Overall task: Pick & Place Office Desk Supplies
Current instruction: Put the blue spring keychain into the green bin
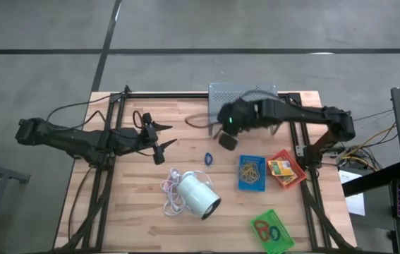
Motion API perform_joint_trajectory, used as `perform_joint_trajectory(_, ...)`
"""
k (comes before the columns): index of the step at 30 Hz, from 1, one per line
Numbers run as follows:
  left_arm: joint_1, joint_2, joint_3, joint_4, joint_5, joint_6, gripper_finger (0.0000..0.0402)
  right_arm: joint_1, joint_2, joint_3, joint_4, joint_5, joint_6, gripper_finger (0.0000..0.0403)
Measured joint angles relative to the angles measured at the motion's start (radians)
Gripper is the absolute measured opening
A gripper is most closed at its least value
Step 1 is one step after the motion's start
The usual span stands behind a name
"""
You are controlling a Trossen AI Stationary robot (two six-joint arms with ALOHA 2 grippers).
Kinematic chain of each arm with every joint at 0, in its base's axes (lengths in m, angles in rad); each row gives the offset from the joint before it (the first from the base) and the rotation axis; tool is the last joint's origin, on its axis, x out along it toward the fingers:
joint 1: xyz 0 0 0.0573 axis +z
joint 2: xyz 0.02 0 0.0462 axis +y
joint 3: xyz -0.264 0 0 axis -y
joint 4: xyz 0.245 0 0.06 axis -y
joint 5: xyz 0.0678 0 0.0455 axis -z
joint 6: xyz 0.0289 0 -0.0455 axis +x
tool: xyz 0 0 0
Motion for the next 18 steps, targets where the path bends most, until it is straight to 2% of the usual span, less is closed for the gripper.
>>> perform_joint_trajectory(3, 0.0, 0.0, 0.0, 0.0, 0.0, 0.0, 0.0244, -0.096, 0.01, 0.0, 0.102, -0.268, -0.063, 0.0064)
perform_joint_trajectory(5, 0.0, 0.0, 0.0, 0.0, 0.0, 0.0, 0.0245, -0.154, 0.013, 0.0, 0.107, -0.378, -0.06, 0.0066)
perform_joint_trajectory(12, 0.001, 0.0, 0.0, 0.001, 0.0, 0.004, 0.0244, -0.269, 0.033, -0.008, 0.045, -0.326, -0.107, 0.0075)
perform_joint_trajectory(18, 0.003, 0.0, 0.0, 0.001, 0.0, 0.003, 0.0245, -0.263, 0.039, -0.079, 0.022, -0.37, -0.167, 0.0079)
